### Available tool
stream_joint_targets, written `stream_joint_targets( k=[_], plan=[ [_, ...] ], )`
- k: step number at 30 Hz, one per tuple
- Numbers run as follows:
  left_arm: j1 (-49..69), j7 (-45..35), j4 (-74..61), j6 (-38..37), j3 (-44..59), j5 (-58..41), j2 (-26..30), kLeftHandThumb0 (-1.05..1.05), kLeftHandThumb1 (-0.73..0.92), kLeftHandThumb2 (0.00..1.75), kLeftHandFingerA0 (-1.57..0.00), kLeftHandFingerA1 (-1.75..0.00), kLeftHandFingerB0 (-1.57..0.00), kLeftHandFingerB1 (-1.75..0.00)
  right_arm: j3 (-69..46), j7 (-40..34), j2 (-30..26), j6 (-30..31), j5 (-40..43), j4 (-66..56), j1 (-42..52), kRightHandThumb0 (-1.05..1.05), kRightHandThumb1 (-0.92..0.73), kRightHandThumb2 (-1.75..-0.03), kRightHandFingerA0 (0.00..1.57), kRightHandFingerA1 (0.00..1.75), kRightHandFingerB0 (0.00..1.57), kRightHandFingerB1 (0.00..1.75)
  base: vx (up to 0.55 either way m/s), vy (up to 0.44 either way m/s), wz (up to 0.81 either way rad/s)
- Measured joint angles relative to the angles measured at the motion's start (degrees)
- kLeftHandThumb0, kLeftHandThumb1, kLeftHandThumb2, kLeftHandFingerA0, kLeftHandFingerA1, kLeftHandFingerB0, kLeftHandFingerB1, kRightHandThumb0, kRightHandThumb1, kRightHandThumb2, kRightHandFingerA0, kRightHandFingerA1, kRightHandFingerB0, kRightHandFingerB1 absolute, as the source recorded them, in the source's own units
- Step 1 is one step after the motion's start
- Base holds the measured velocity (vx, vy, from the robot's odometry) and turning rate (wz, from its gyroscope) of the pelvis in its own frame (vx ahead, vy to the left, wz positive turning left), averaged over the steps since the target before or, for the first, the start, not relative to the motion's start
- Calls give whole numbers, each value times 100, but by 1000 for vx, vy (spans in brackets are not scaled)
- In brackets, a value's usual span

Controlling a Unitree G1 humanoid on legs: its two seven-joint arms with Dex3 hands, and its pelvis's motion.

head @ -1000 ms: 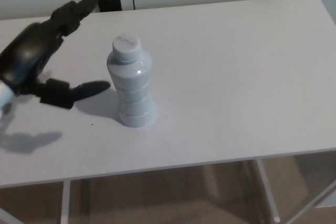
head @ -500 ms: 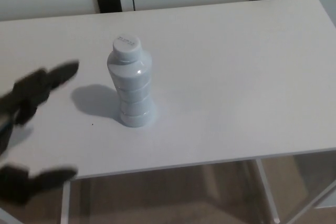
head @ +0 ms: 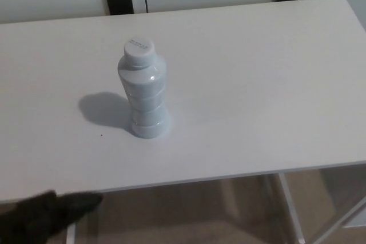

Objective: The robot picks up a bottle from a person using its left hand and walk towards the table in frontand put the bottle on the table.

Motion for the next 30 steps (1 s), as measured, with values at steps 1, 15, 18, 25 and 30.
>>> stream_joint_targets(
  k=[1,15,18,25,30],
  plan=[
    [41,-138,252,-3,-42,-43,0,-73,88,67,-31,-37,-1,-15,4,0,3,0,0,0,11,-33,-72,-62,63,44,53,40,0,0,0],
    [-1033,-421,3564,9,-513,-15,-40,-58,74,62,-61,-56,-50,-40,130,-12,242,3,-17,71,251,-33,-72,-62,67,45,54,40,0,0,0],
    [-1453,-238,4249,14,-532,18,-156,-54,80,64,-49,-66,-46,-40,162,-23,276,2,-20,82,280,-34,-74,-62,62,43,51,39,0,0,0],
    [-2152,385,6000,-33,-563,210,-408,-49,79,63,-50,-54,-43,-40,258,-43,327,3,-45,92,262,-35,-75,-63,61,43,50,38,0,0,0],
    [-2519,891,7128,-138,-726,463,-404,-52,81,64,-47,-48,-37,-39,310,-45,340,2,-65,83,253,-35,-76,-62,60,43,49,39,0,0,0]
  ],
)
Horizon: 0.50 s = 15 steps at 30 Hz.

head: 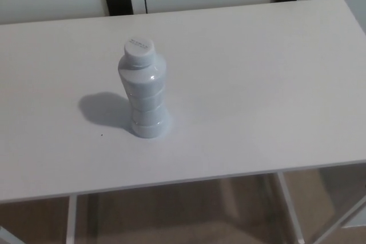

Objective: The robot picks up a bottle from a person using its left hand and walk towards the table in frontand put the bottle on the table.

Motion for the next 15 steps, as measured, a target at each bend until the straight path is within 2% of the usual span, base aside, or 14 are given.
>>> stream_joint_targets(
  k=[2,3,4,5,11,12,13,14,15],
  plan=[
    [-178,230,463,-66,-132,144,6,-52,78,65,-43,-48,-35,-38,20,-1,0,-1,-14,-10,-20,-35,-76,-63,62,43,50,38,0,0,0],
    [-249,339,660,-108,-211,216,15,-50,81,64,-48,-51,-40,-39,32,-4,0,-1,-21,-9,-25,-33,-74,-62,61,43,49,38,0,0,0],
    [-308,442,834,-146,-282,282,19,-53,67,93,-42,-58,-36,-52,36,-4,0,-1,-25,-7,-26,-33,-73,-62,61,43,50,39,0,0,0],
    [-365,542,991,-181,-358,351,24,-48,81,64,-47,-48,-41,-39,37,-4,0,0,-27,-4,-26,-33,-73,-62,61,43,50,39,0,0,0],
    [-704,1225,2005,-523,-883,815,111,-49,83,64,-44,-45,-40,-38,38,-5,0,4,-30,12,-31,-33,-73,-62,62,43,51,39,0,0,0],
    [-729,1292,2089,-566,-942,870,134,-47,82,64,-48,-57,-41,-39,38,-6,0,4,-31,13,-33,-33,-73,-62,62,43,51,39,0,0,0],
    [-755,1375,2185,-619,-1017,936,168,-46,66,94,-51,-73,-39,-53,38,-6,0,5,-32,16,-35,-33,-73,-62,63,44,51,39,0,0,0],
    [-804,1523,2337,-716,-1140,1061,234,-46,66,94,-51,-73,-39,-53,38,-8,0,7,-35,23,-38,-33,-73,-62,63,44,51,39,0,0,0],
    [-826,1612,2416,-776,-1221,1135,273,-36,81,63,-54,-79,-47,-42,38,-9,0,7,-37,25,-39,-33,-74,-62,63,43,51,39,0,0,0]
  ],
)
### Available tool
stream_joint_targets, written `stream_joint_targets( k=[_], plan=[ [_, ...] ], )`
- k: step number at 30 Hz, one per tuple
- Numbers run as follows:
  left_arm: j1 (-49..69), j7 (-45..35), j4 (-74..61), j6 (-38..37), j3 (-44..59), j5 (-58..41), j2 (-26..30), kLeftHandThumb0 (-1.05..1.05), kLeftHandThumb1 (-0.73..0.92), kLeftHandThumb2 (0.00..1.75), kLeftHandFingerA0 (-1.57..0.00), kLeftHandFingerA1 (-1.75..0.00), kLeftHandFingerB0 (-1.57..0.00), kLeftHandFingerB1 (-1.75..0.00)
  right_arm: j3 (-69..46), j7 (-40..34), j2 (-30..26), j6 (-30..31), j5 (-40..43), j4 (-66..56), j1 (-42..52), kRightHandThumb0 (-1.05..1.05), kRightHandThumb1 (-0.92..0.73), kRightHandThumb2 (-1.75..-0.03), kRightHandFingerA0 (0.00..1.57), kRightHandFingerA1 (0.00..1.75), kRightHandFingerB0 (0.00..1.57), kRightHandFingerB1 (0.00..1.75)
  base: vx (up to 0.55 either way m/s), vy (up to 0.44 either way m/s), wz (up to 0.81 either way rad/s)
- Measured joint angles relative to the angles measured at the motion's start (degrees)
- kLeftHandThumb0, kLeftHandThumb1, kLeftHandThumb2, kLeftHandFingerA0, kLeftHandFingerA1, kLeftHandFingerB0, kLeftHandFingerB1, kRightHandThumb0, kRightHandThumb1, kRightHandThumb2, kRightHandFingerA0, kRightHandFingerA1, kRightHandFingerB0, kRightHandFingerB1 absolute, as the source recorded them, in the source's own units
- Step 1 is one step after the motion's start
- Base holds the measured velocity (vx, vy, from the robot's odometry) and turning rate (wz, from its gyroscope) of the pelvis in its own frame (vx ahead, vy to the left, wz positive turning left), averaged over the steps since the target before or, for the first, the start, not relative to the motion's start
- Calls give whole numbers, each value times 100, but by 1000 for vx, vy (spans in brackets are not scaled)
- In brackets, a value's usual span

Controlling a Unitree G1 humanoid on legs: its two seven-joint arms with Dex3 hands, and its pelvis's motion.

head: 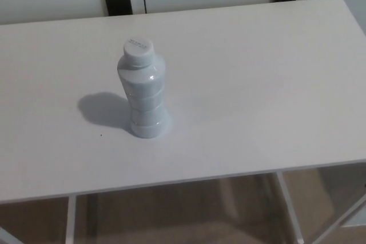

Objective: The robot picks up a bottle from a person using its left hand and walk towards the table in frontand put the bottle on the table.

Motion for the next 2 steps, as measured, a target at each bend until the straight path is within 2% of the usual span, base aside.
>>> stream_joint_targets(
  k=[2],
  plan=[
    [-23,134,88,-95,-145,126,60,-36,81,63,-54,-79,-47,-42,-5,-5,0,0,0,5,10,-33,-74,-62,63,43,51,39,0,0,0]
  ],
)
